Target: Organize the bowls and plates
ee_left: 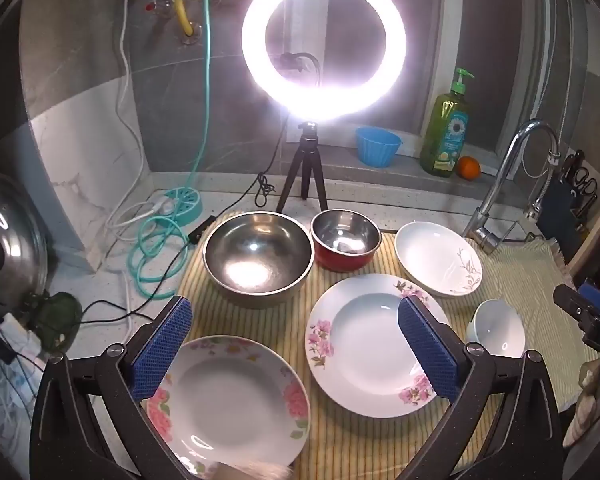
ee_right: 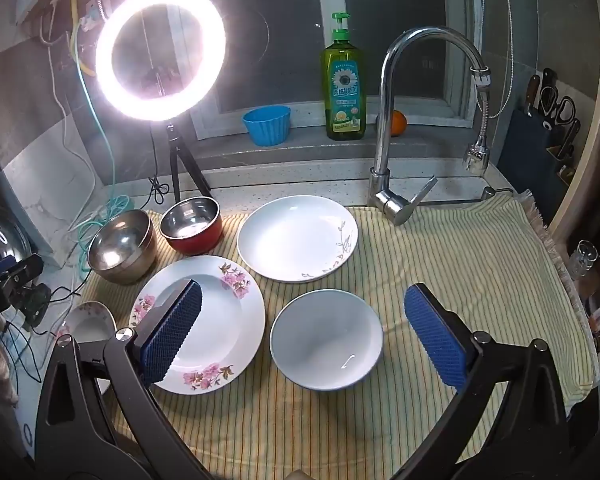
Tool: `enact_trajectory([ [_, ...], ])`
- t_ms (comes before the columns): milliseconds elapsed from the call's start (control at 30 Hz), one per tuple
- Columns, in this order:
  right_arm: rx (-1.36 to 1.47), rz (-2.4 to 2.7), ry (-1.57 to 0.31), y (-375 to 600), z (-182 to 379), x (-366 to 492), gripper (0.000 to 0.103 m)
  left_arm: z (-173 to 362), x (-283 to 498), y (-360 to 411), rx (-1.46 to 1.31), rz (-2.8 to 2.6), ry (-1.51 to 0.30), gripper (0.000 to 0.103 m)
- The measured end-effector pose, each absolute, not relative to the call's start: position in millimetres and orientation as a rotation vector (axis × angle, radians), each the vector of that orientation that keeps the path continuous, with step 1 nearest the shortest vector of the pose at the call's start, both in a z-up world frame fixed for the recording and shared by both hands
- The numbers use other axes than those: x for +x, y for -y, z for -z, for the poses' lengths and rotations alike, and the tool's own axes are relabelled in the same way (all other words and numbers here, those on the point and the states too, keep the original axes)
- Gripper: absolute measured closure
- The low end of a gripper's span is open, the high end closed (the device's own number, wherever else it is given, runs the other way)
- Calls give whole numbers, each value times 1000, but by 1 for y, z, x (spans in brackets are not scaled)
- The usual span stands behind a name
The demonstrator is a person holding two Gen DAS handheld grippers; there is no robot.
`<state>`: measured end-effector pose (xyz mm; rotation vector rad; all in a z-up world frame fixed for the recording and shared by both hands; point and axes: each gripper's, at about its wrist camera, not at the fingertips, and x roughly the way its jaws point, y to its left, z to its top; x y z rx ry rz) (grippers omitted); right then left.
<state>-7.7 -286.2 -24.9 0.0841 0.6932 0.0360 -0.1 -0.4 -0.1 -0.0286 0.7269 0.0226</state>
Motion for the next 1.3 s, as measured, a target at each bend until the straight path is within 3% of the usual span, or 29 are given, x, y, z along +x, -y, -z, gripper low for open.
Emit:
enact_trajectory([
  [1300, 69, 44, -696, 284, 20, 0, 0, 11, 9, 0, -95, 25, -760, 1],
])
